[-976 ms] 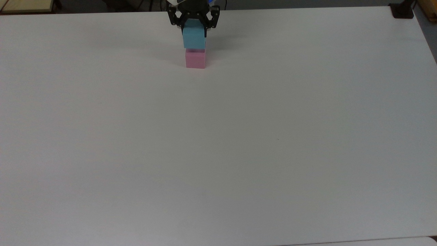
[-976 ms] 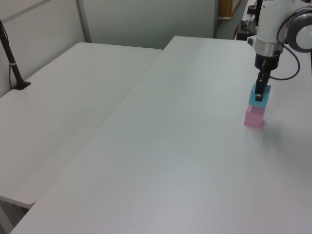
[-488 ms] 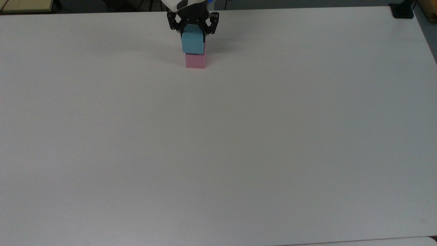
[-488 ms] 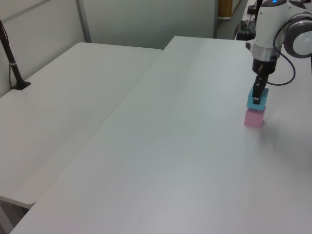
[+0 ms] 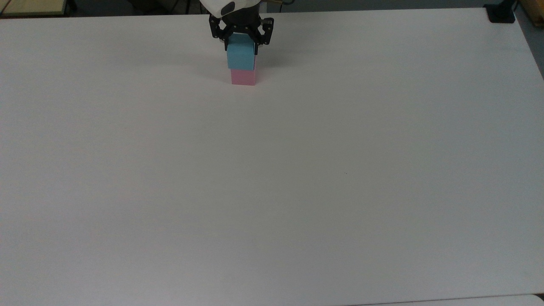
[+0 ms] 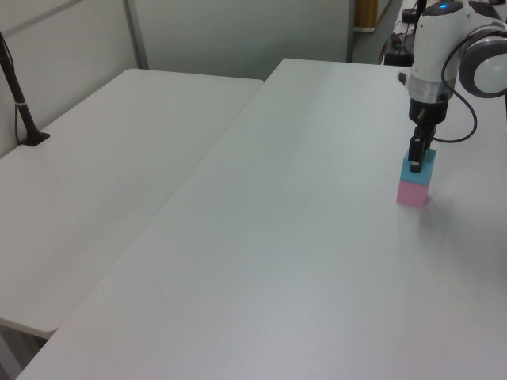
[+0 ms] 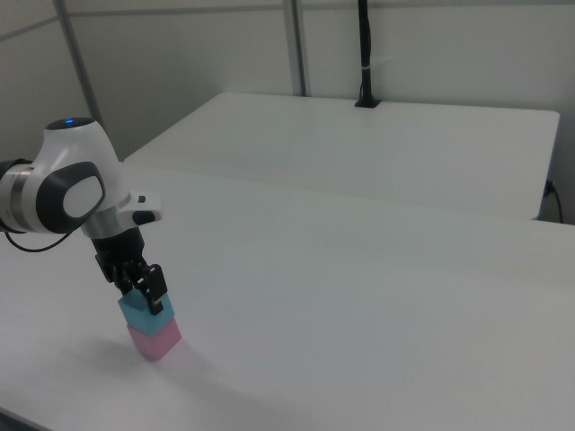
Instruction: Put blue cube on pink cube
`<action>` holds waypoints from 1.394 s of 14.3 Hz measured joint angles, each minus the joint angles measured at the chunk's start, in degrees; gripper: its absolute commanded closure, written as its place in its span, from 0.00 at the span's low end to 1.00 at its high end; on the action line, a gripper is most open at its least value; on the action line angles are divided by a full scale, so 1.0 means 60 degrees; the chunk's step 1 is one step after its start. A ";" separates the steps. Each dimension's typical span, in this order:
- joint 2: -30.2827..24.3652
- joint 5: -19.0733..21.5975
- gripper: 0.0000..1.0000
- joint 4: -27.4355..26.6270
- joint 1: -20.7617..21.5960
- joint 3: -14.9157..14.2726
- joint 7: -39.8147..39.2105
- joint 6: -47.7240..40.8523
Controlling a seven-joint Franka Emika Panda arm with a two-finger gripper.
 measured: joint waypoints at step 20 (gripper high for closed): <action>0.1770 0.0390 0.00 0.7622 -0.0074 -0.0098 -0.0701 -0.6635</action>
